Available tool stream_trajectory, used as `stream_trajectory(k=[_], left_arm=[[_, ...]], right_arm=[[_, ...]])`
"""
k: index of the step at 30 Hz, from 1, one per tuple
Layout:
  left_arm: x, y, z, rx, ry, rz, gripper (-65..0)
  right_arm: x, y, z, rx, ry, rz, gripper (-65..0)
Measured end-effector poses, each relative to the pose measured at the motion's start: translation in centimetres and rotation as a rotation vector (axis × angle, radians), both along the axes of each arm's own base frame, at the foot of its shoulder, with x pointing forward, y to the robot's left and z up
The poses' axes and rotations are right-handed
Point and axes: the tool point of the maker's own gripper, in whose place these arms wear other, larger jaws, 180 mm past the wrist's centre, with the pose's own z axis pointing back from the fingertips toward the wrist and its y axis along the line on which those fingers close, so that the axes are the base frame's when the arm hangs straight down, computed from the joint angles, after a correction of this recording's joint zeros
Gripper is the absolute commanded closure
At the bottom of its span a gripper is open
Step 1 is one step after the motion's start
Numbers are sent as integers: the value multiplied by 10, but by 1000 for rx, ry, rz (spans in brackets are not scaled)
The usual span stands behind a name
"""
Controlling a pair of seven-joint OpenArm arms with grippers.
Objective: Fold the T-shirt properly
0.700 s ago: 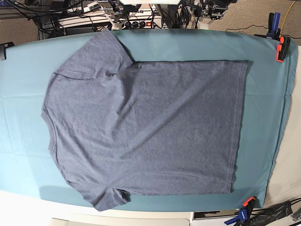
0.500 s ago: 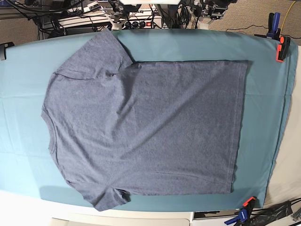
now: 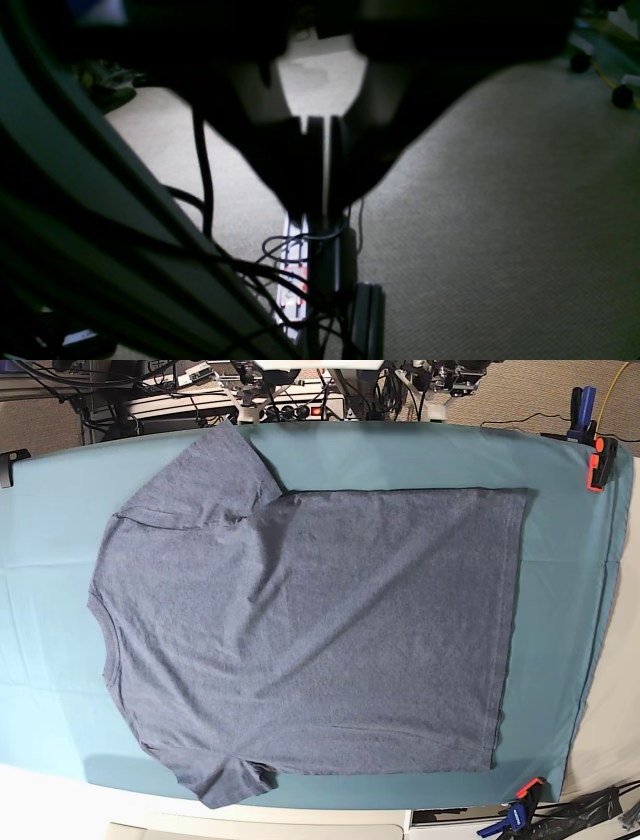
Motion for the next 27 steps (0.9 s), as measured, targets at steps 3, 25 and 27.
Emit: stream_trajectory(k=[3, 25, 27], left_arm=[[0, 0, 0, 0, 0, 0, 0], [-109, 38, 68, -39, -114, -12, 0], [-108, 45, 82, -35, -143, -38, 0]], right_arm=[[-1, 0, 0, 0, 0, 0, -13], [-76, -99, 47, -166, -169, 212, -13], [-76, -106, 60, -183, -192, 254, -13]])
